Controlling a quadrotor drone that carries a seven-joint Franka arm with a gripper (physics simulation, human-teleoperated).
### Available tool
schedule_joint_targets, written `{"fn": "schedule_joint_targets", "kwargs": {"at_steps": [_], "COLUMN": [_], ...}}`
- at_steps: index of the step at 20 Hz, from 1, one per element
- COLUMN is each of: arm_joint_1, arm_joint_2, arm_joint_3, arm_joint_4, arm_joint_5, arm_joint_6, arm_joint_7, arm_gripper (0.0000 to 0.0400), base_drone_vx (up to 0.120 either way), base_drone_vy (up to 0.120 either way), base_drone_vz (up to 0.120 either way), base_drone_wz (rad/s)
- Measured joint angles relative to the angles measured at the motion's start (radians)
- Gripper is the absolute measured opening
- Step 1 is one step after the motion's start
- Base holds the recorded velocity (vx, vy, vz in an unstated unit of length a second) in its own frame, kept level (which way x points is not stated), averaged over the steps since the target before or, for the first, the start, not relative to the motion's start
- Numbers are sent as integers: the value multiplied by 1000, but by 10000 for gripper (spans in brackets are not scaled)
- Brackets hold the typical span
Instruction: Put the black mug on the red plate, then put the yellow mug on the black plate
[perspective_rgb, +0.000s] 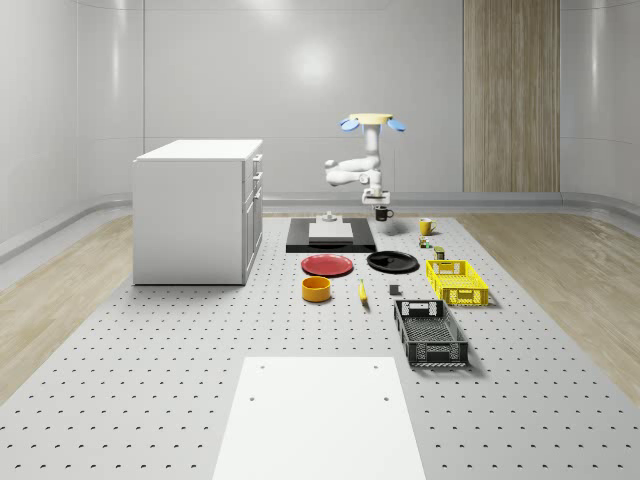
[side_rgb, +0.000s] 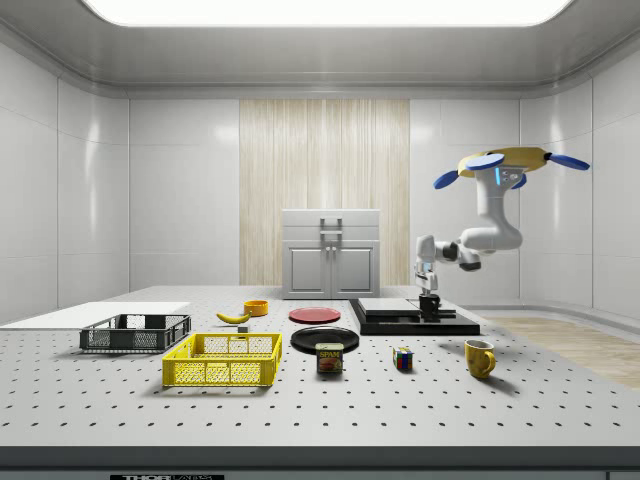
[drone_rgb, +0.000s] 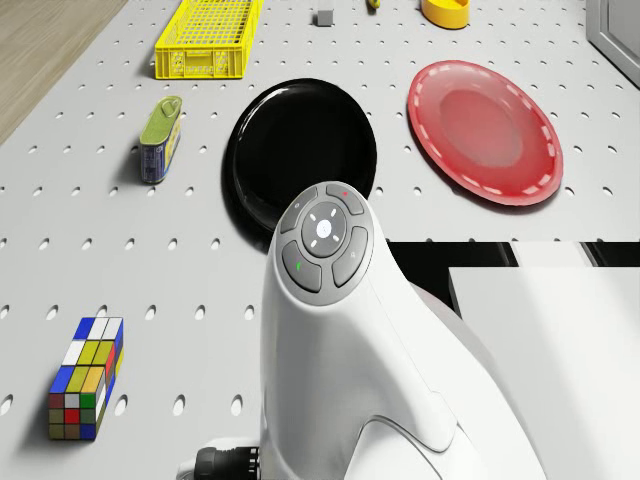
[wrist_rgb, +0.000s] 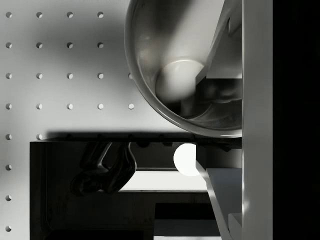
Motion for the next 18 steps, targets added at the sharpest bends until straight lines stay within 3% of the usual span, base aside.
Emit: {"fn": "schedule_joint_targets", "kwargs": {"at_steps": [18], "arm_joint_1": [-14], "arm_joint_2": [-49], "arm_joint_3": [16], "arm_joint_4": [2], "arm_joint_5": [29], "arm_joint_6": [43], "arm_joint_7": [13], "arm_gripper": [110], "base_drone_vx": [120], "base_drone_vy": [-120], "base_drone_vz": [9], "base_drone_wz": [0]}}
